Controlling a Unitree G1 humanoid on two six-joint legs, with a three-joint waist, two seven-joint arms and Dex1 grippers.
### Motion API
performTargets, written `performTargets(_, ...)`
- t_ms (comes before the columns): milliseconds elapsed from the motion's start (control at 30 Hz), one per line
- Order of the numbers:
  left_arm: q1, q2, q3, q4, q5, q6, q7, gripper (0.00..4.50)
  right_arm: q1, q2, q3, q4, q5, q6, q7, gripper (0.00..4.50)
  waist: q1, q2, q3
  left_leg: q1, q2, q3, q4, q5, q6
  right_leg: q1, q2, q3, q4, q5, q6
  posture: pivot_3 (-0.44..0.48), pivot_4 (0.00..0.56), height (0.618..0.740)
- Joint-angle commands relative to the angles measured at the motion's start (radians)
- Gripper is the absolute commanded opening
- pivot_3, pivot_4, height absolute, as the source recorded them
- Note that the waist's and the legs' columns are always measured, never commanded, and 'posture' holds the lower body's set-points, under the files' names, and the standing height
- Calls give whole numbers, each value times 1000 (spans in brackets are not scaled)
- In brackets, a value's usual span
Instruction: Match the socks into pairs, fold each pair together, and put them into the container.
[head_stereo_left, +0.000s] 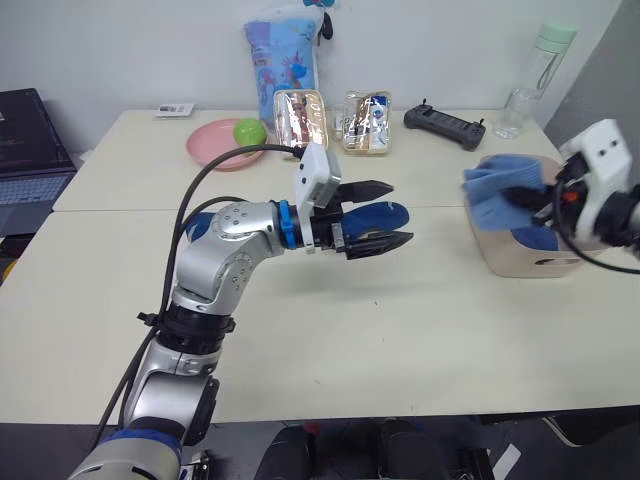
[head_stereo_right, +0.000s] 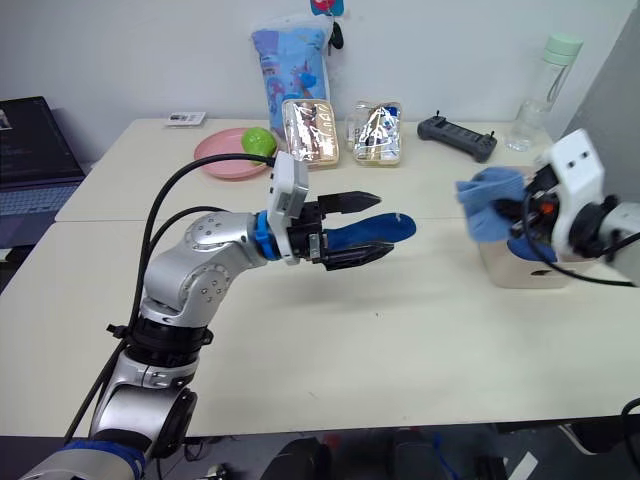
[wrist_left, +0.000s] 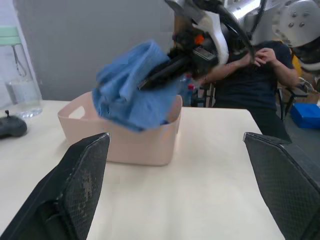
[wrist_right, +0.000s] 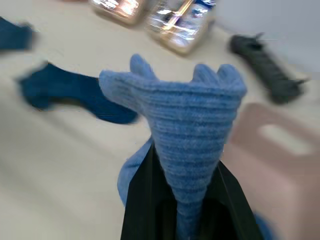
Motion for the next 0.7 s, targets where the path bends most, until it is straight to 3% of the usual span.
performTargets(33, -28, -63, -18, 9, 23, -58, 22, 4472, -58, -80, 118, 206, -275, -376, 60, 0, 0, 0, 0, 0, 0, 1, 0, 0, 0, 0, 0, 0, 0, 0, 0, 0, 150, 740)
performTargets(300, 15, -85, -41, -38, 35, -55, 20, 4472, -226, -40, 391, 675, -704, -930, 87, 0, -6, 0, 1, 0, 1, 7, 0, 3, -5, -4, 0, 5, 2, 0, 0, 0, 150, 740)
performTargets(467, 41, -78, -37, -68, 34, -41, 35, 4472, -299, 26, 442, 860, -802, -1071, 88, 0, -4, 0, 1, -1, 1, 9, 0, 3, -5, -6, 0, 7, 2, 1, 0, 0, 150, 740)
performTargets(700, 55, -68, -46, -72, 59, -59, 42, 4472, -341, 52, 483, 979, -881, -1184, 156, 0, -2, 0, 1, -1, 1, 9, 0, 3, -5, -6, 0, 7, 2, 1, 0, 0, 150, 740)
